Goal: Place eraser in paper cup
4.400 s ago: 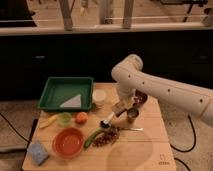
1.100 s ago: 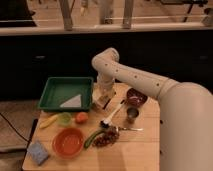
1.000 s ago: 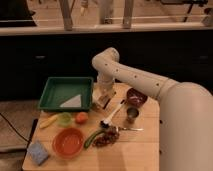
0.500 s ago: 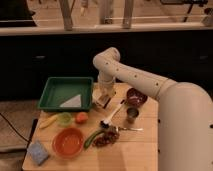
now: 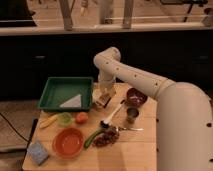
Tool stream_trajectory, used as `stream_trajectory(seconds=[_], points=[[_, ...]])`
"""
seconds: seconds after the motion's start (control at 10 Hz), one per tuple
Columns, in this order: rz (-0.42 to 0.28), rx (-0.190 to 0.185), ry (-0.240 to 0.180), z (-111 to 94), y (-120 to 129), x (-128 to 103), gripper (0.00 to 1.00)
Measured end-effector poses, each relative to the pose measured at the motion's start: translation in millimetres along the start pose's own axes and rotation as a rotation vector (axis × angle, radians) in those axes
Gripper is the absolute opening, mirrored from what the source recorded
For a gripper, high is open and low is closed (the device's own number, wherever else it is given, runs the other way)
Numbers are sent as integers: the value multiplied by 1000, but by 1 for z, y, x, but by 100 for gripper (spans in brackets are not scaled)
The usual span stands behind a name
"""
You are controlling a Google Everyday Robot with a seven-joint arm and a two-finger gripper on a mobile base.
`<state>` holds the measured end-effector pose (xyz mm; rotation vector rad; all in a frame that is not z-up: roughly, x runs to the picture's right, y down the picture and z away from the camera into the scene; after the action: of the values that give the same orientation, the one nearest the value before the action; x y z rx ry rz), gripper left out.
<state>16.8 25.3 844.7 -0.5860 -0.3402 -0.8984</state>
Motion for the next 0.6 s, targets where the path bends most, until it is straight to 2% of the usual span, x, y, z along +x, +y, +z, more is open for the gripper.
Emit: stream_trajectory(seconds=[0.6], points=[[-17,-3,-10,2,1,6,0]])
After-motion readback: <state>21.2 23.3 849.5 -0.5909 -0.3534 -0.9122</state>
